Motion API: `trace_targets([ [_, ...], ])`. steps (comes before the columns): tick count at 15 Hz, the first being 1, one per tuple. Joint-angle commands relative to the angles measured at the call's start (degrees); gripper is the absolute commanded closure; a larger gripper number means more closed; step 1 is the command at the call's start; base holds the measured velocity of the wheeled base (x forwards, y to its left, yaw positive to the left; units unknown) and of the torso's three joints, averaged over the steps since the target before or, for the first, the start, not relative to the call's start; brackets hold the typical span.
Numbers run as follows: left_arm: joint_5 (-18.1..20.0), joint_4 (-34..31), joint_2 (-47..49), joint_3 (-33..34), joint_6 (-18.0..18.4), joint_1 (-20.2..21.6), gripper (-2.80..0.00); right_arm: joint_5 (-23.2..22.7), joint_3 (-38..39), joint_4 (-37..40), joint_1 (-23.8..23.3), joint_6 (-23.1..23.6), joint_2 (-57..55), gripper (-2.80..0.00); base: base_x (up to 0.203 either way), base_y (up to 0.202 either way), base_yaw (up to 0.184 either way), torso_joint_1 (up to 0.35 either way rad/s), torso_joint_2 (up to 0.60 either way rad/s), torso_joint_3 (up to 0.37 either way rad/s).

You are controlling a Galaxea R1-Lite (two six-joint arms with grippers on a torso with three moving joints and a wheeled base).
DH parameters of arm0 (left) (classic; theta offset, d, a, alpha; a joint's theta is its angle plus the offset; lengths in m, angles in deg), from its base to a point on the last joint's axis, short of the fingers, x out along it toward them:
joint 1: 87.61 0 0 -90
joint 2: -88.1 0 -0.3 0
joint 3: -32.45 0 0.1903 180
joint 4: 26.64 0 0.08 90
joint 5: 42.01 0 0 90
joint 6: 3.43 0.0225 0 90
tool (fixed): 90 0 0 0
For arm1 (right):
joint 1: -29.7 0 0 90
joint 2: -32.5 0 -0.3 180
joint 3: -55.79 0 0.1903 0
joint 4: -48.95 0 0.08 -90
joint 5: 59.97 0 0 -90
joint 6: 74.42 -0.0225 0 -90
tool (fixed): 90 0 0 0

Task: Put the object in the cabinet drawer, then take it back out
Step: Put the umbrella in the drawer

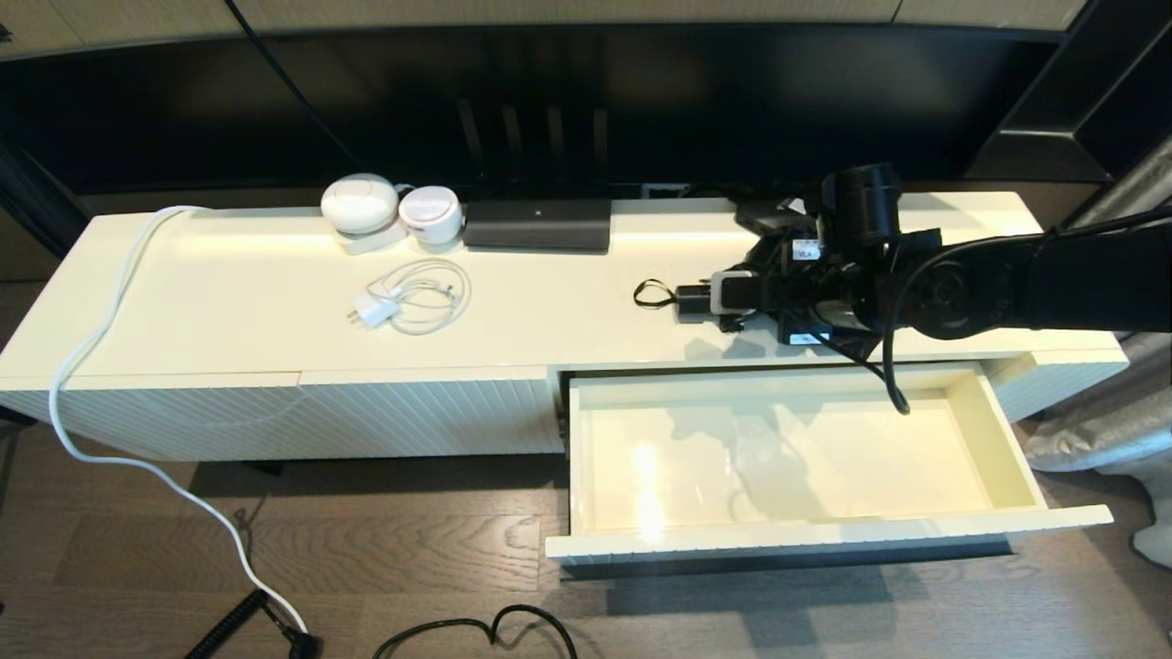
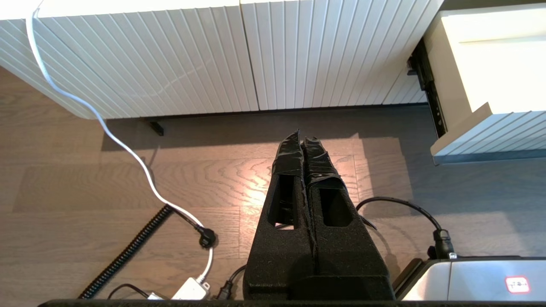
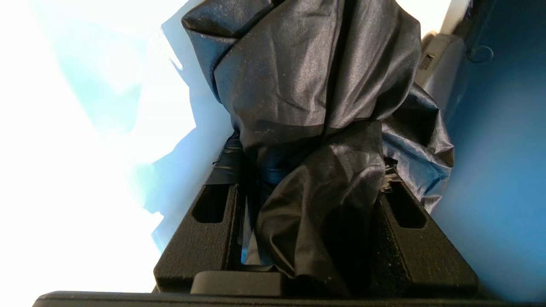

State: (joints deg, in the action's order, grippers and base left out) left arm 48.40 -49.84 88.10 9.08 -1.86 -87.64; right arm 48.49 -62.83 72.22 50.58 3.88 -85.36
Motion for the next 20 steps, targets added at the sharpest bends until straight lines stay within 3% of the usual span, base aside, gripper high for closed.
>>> trace_targets([
  [1, 0.02, 0.02, 0.09, 0.09, 0.01, 0.02, 0.00, 0.17, 0.11, -0.05, 0.04, 0.45, 1.57, 0.00, 0.000, 0.000, 0.000, 0.000, 0.00, 0.000],
  [5, 0.02, 0.02, 0.09, 0.09, 0.01, 0.02, 0.00, 2.60, 4.12, 0.02, 0.84, 0.33, 7.32, 0.00, 0.000, 0.000, 0.000, 0.000, 0.00, 0.000],
  [11, 0.02, 0.02, 0.09, 0.09, 0.01, -0.01, 0.00, 5.16, 18.02, 6.50, 4.56, -1.72, 20.38, 0.00, 0.000, 0.000, 0.000, 0.000, 0.00, 0.000],
  [13, 0.02, 0.02, 0.09, 0.09, 0.01, -0.01, 0.00, 8.44, 21.12, 9.62, 6.79, -4.98, 24.10, 0.00, 0.000, 0.000, 0.000, 0.000, 0.00, 0.000],
  [15, 0.02, 0.02, 0.09, 0.09, 0.01, 0.02, 0.00, 10.50, 24.38, 13.75, 8.69, -11.38, 26.19, 0.00, 0.000, 0.000, 0.000, 0.000, 0.00, 0.000],
  [20, 0.02, 0.02, 0.09, 0.09, 0.01, -0.06, 0.00, 8.97, 35.81, 14.69, 9.69, -18.22, 29.63, 0.00, 0.000, 0.000, 0.000, 0.000, 0.00, 0.000],
])
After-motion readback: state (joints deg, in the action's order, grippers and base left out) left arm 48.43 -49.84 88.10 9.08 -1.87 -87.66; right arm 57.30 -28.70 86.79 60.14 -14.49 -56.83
